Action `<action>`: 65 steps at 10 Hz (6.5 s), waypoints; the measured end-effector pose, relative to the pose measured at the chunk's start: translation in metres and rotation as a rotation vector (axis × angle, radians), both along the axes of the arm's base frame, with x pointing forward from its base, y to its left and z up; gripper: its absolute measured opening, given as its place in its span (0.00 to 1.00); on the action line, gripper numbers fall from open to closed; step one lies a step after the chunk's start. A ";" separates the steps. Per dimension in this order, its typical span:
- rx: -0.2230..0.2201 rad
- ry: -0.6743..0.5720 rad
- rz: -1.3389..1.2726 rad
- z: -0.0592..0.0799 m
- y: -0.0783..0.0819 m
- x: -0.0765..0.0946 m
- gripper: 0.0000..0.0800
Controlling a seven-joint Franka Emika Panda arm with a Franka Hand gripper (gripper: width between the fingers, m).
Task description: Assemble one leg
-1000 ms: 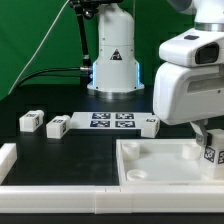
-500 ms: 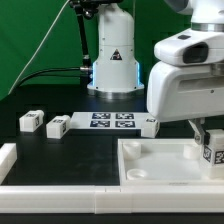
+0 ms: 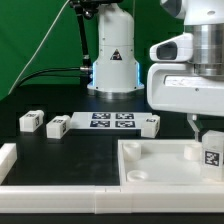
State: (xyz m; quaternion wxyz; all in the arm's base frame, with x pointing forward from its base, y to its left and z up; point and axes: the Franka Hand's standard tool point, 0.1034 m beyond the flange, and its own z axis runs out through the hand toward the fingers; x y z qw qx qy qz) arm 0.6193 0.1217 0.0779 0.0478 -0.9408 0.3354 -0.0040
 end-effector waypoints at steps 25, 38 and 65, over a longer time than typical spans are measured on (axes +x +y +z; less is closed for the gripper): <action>-0.069 -0.023 0.974 -0.004 -0.001 0.000 0.36; 0.026 0.010 -0.382 -0.004 0.000 0.004 0.37; -0.058 -0.026 0.313 0.000 -0.003 0.005 0.36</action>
Offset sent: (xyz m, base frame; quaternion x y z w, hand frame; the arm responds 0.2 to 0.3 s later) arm -0.0025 0.0001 -0.0007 -0.0052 -0.0038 0.2641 0.9645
